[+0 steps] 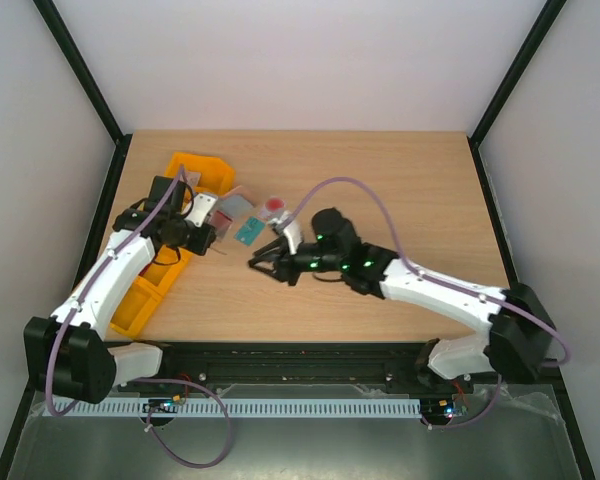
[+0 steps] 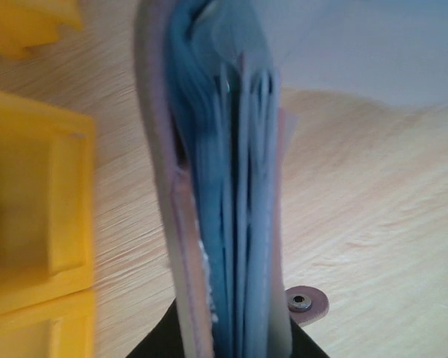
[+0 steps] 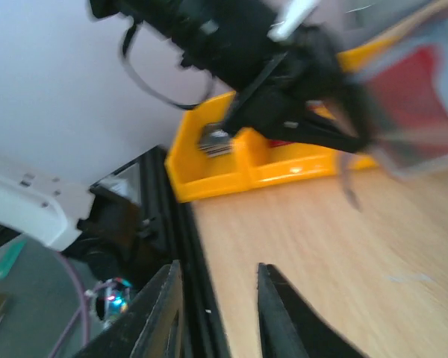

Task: Take the credit cards out of the card holder

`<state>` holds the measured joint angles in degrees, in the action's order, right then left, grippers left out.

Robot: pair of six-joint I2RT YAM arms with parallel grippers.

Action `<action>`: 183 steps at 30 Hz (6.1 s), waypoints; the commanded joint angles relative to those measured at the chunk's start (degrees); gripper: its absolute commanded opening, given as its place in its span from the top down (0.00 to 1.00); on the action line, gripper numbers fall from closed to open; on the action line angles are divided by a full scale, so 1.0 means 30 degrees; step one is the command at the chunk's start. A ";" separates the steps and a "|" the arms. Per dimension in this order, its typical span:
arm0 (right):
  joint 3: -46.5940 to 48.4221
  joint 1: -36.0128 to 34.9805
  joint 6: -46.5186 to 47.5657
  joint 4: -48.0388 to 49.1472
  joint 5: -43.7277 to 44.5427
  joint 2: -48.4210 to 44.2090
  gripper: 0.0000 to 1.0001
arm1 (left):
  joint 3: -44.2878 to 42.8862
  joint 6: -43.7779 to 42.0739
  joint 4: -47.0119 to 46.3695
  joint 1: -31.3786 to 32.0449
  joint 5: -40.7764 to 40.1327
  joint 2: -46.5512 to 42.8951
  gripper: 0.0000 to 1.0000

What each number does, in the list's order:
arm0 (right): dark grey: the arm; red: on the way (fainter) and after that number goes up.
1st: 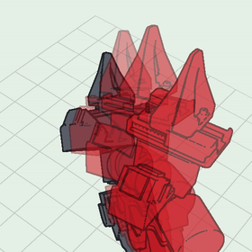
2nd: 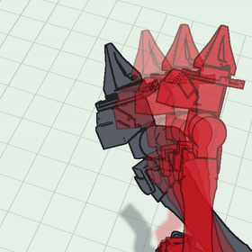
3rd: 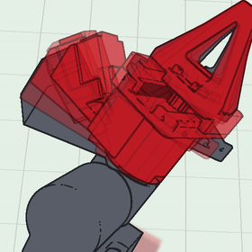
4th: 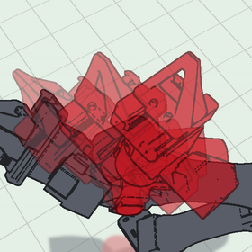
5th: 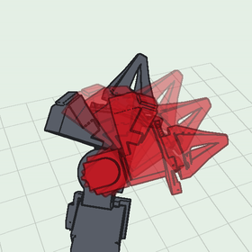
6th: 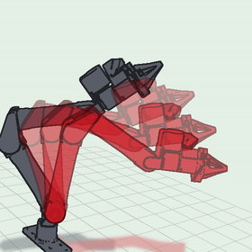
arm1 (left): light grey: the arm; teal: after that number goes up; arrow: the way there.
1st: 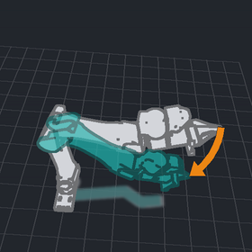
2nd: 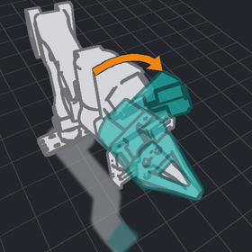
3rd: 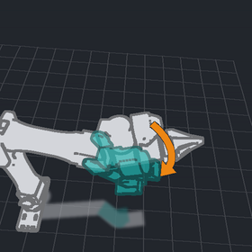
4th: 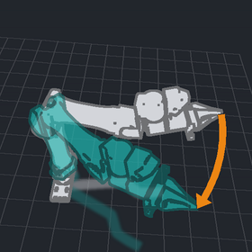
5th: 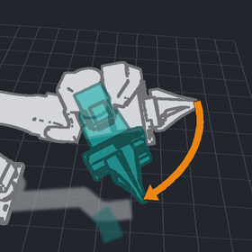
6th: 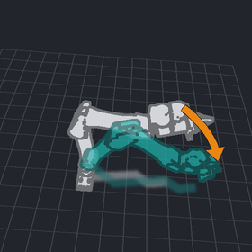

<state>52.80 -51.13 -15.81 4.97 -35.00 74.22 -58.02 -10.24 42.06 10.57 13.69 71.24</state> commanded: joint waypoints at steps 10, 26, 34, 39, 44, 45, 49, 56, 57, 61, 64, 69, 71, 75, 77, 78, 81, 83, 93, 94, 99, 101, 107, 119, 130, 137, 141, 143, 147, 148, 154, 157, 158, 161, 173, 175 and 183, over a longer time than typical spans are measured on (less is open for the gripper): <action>0.4663 0.0022 -0.3805 0.4453 0.0162 0.5566 0.91 | -0.0636 -0.1890 0.1607 0.0650 0.9156 -0.1038 0.98; 0.0053 -0.0438 -0.2574 0.5328 0.1361 0.2124 0.84 | -0.2931 -0.2089 0.1121 0.3229 -1.5671 0.2051 0.98; 0.1214 -0.1143 -0.3923 0.9252 0.0896 0.4719 0.88 | -0.6409 -0.0602 0.4148 0.3274 -0.3026 0.3818 0.98; 0.2003 -0.1298 -0.3736 0.8453 0.3078 0.6057 0.93 | -0.6780 -0.0405 0.4263 0.3274 -0.2453 0.4022 0.98; 0.2403 -0.1186 -0.3439 0.8128 0.6104 0.6784 0.97 | -0.6735 -0.0649 0.4368 0.3274 -0.1602 0.3778 0.98; 0.2604 -0.1076 -0.3446 0.8003 0.6567 0.6953 0.97 | -0.6720 -0.0735 0.4376 0.3278 -0.1308 0.3617 0.98; 0.3257 -0.0211 -0.3844 0.7327 0.7237 0.7398 0.98 | -0.6453 -0.1475 0.4599 0.3274 0.0702 0.2956 0.98; 0.3463 0.1651 -0.4251 0.6333 0.7305 0.6692 0.98 | -0.6135 -0.1917 0.5072 0.3037 0.2452 0.2830 0.98; 0.3513 0.1644 -0.3844 0.5922 0.7391 0.6546 0.98 | -0.6205 -0.1864 0.5098 0.2959 0.2349 0.2895 0.98; 0.2380 0.1663 -0.2539 0.5834 0.6168 0.5483 0.93 | -0.6027 -0.1159 0.4638 0.2299 0.1632 0.2920 0.98; 0.1651 0.1609 -0.1421 0.5800 0.4657 0.4936 0.85 | -0.6000 -0.1567 0.4855 0.2135 0.3632 0.2628 0.98; 0.0753 0.0755 -0.0210 0.5881 0.5555 0.4012 0.68 | -0.5848 -0.1665 0.4818 0.2078 0.3770 0.2389 0.98; 0.1028 -0.0131 0.0869 0.5496 0.7452 0.4021 0.51 | -0.5714 -0.1653 0.4807 0.2048 0.3925 0.2419 0.98; 0.2151 -0.1289 0.2176 0.4697 1.0810 0.4912 0.33 | -0.5809 -0.1764 0.4966 0.2053 0.4304 0.2292 0.98; 0.2754 -0.1484 0.2646 0.4373 1.1371 0.5479 0.31 | -0.5734 -0.1827 0.4971 0.2073 0.4423 0.2178 0.98; 0.3079 -0.1564 0.2845 0.4216 1.1715 0.5695 0.30 | -0.5712 -0.1852 0.5008 0.2047 0.4583 0.2143 0.98; 0.3702 -0.1654 0.2968 0.3439 1.3638 0.6278 0.29 | -0.5583 -0.2089 0.5095 0.2072 0.4989 0.1961 0.98; 0.3995 -0.1675 0.2836 0.2922 1.5202 0.6480 0.28 | -0.5371 -0.2198 0.5102 0.2054 0.5088 0.1819 0.98; 0.3794 -0.1142 0.1784 0.2424 1.6338 0.5637 0.27 | -0.4740 -0.2926 0.5532 0.2112 0.6070 0.1559 0.98; 0.3694 -0.0899 0.1635 0.2485 1.5815 0.5492 0.27 | -0.4676 -0.3114 0.5639 0.2148 0.6209 0.1539 0.98; 0.2412 0.0436 0.0280 0.3576 1.1163 0.4448 0.30 | -0.3794 -0.3113 0.5304 0.2644 0.6522 0.1546 0.98; 0.1823 0.0850 -0.0377 0.3878 1.0479 0.4142 0.27 | -0.3787 -0.3034 0.5214 0.3007 0.6272 0.1705 0.98; 0.1791 0.1677 -0.0808 0.2073 0.9601 0.3910 0.26 | -0.3694 -0.1810 0.4815 0.3044 0.7480 0.2846 0.98; -0.1306 0.2339 -0.1964 0.0545 0.8596 0.1394 0.25 | -0.1821 0.3203 0.0551 0.3069 0.9200 0.4439 0.98; -0.3732 0.1010 -0.3473 0.4490 -0.0346 -0.0131 0.49 | -0.2315 0.3569 0.0262 0.3711 0.9332 0.5832 0.98; -0.5149 -0.0450 -0.6759 1.1151 0.2197 0.2601 0.78 | -0.2580 0.3209 0.0407 0.4109 0.9664 0.5692 0.98; -0.5435 -0.0448 -0.7354 1.1304 0.4329 0.3328 0.90 | -0.2460 0.2992 0.0428 0.4193 0.9888 0.5399 0.98; -0.5426 -0.0466 -0.7405 1.1116 0.4851 0.3518 0.92 | -0.2409 0.2878 0.0419 0.4256 0.9886 0.5241 0.98; -0.5336 -0.0450 -0.7680 1.0460 0.6266 0.3916 0.97 | -0.2399 0.2715 0.0477 0.4506 0.9698 0.5154 0.98; -0.5215 -0.0413 -0.7726 0.9976 0.7012 0.3918 0.98 | -0.2399 0.2645 0.0502 0.4607 0.9626 0.5178 0.98; -0.4023 0.0120 -0.8042 0.7784 1.0403 0.3746 0.98 | -0.2496 0.2100 0.0833 0.5661 0.9301 0.5209 0.98; -0.3393 0.0355 -0.7629 0.6741 1.1219 0.3702 0.98 | -0.2575 0.1835 0.1100 0.5996 0.9251 0.5289 0.98; -0.3342 0.0520 -0.7504 0.6548 1.1298 0.3686 0.98 | -0.2600 0.1727 0.1173 0.6087 0.9200 0.5286 0.98; -0.3357 0.0881 -0.7364 0.5986 1.1407 0.3631 0.98 | -0.2709 0.1261 0.1517 0.6415 0.8489 0.5286 0.98; -0.4434 0.3413 -0.5084 0.5936 0.5962 0.2041 0.91 | -0.2707 -0.0928 0.1465 0.8708 -0.8911 0.4527 0.98; -0.4344 0.3503 -0.4578 0.5687 0.4431 0.1769 0.90 | -0.3486 -0.1456 0.2170 0.9051 -1.1888 0.4874 0.98; -0.4502 0.3600 -0.3159 0.5146 0.1060 -0.0160 0.85 | -0.3307 -0.4588 0.2069 1.0318 -2.1369 0.6082 0.98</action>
<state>39.90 -40.56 -29.15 21.52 -24.14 77.52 -68.62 -17.96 48.27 40.38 -31.70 87.22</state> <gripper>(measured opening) 0.131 0.084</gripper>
